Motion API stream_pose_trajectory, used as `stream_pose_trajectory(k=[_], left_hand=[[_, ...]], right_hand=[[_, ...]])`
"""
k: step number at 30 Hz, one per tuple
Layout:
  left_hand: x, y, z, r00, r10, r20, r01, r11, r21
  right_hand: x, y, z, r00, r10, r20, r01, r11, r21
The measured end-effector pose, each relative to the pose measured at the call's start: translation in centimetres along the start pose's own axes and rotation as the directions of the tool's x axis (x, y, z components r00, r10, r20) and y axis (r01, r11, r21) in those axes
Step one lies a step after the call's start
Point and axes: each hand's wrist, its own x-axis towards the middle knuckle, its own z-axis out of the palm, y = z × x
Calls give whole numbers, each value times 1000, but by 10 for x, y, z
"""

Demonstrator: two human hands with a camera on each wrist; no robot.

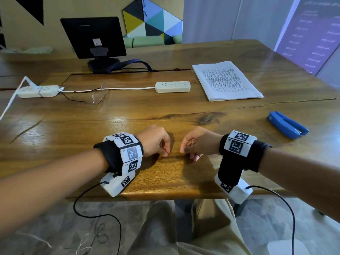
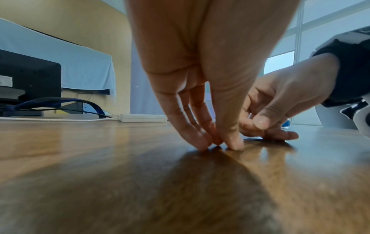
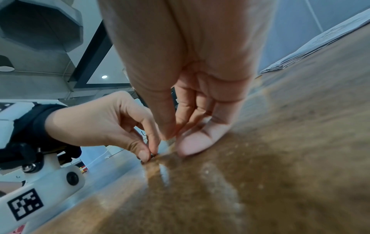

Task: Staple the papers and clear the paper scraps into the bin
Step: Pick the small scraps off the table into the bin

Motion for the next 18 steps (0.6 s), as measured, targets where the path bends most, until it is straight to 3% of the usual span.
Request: stream_pose_trajectory(k=[11, 18], left_hand=[[-6, 8, 13, 998, -14, -56, 20, 992, 123], [-7, 12, 15, 999, 48, 2, -47, 956, 289]], right_hand=[[-2, 0, 4, 999, 7, -50, -8, 1000, -24], [-6, -1, 5, 998, 26, -63, -27, 999, -20]])
